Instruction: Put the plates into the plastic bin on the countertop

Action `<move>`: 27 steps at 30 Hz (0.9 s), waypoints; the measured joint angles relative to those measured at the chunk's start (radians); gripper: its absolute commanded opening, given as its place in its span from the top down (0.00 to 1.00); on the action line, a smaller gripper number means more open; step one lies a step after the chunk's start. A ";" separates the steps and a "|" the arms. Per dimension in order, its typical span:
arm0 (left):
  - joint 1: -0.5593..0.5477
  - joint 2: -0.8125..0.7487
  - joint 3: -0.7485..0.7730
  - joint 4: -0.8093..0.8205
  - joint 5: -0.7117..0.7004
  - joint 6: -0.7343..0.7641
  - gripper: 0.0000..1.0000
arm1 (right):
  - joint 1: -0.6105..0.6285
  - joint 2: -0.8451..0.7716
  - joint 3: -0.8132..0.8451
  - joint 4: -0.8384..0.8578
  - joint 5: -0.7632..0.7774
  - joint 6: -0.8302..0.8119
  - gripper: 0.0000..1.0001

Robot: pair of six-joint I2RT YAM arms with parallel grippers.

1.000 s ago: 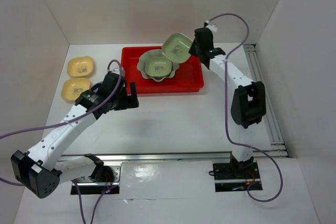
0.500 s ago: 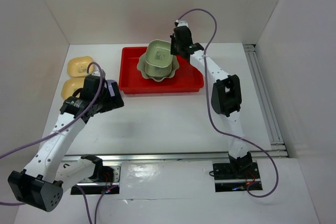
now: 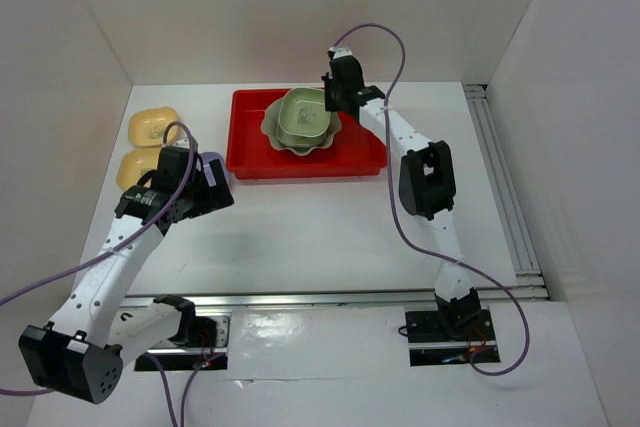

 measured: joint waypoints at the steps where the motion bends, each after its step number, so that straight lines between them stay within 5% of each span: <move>1: 0.000 0.000 0.000 0.002 0.001 0.000 0.00 | 0.003 0.005 0.000 0.000 -0.002 -0.003 0.90; 4: 0.001 0.000 -0.001 0.008 0.007 0.000 0.00 | 0.010 0.015 0.000 0.001 -0.006 -0.005 0.79; 5: 0.001 0.000 -0.001 0.010 0.008 0.000 0.00 | 0.011 0.016 0.000 0.001 -0.011 -0.003 0.67; 6: 0.001 0.000 -0.001 0.013 0.009 0.000 0.00 | 0.014 0.016 0.000 0.004 -0.018 0.000 0.40; 7: 0.001 0.000 -0.002 0.015 0.009 0.001 0.00 | 0.015 0.016 0.000 0.013 -0.025 0.008 0.32; 13: 0.006 0.000 -0.007 0.031 0.012 0.002 0.00 | 0.019 0.008 0.000 0.037 -0.056 0.026 0.00; 20: 0.077 0.014 -0.018 0.037 0.021 -0.013 0.00 | 0.020 -0.189 -0.107 0.067 -0.050 0.048 0.00; 27: 0.211 0.160 -0.021 0.052 0.051 -0.122 0.05 | 0.034 -0.735 -0.610 0.237 -0.027 0.073 0.00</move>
